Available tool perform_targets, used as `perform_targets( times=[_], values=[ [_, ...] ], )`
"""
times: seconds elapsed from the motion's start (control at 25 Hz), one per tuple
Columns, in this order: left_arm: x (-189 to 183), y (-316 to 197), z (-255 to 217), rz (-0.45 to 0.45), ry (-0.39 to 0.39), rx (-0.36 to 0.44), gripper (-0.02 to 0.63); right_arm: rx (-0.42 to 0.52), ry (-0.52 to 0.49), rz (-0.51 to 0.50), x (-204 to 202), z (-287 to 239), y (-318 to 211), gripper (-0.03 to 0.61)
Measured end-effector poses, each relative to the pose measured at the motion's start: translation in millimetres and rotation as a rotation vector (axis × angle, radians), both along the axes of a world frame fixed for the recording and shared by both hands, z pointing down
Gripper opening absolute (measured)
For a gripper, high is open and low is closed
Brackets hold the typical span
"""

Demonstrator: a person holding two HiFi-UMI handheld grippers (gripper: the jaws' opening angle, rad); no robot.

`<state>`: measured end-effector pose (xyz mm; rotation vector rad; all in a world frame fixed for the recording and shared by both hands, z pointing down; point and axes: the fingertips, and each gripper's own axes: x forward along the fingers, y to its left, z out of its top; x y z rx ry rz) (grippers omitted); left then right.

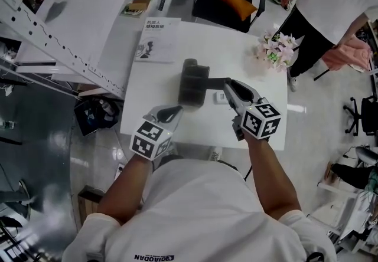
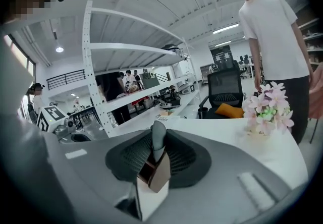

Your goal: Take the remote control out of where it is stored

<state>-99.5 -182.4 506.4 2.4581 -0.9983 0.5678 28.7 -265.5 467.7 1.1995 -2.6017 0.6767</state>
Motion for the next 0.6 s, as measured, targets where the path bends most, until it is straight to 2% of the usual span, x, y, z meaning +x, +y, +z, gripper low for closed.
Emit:
perform_targets(
  times=[0.16,0.36,0.48,0.6],
  values=[
    [17.0,-0.8,-0.7,0.025,-0.002,0.005,0.002,-0.013,-0.05,0.043,25.1,-1.7,6.2,0.092],
    [34.9,-2.6,-1.9,0.052,-0.007,0.008,0.002,-0.043,-0.048,0.097,58.9,12.2,12.6,0.092],
    [42.2,-2.0,-2.1,0.064,-0.01,0.007,0.002,-0.094,-0.066,0.132,77.5,28.3,20.6,0.092],
    [46.3,-1.1,-0.5,0.07,-0.016,0.001,0.002,-0.188,-0.124,0.156,89.3,49.7,32.0,0.092]
  ],
)
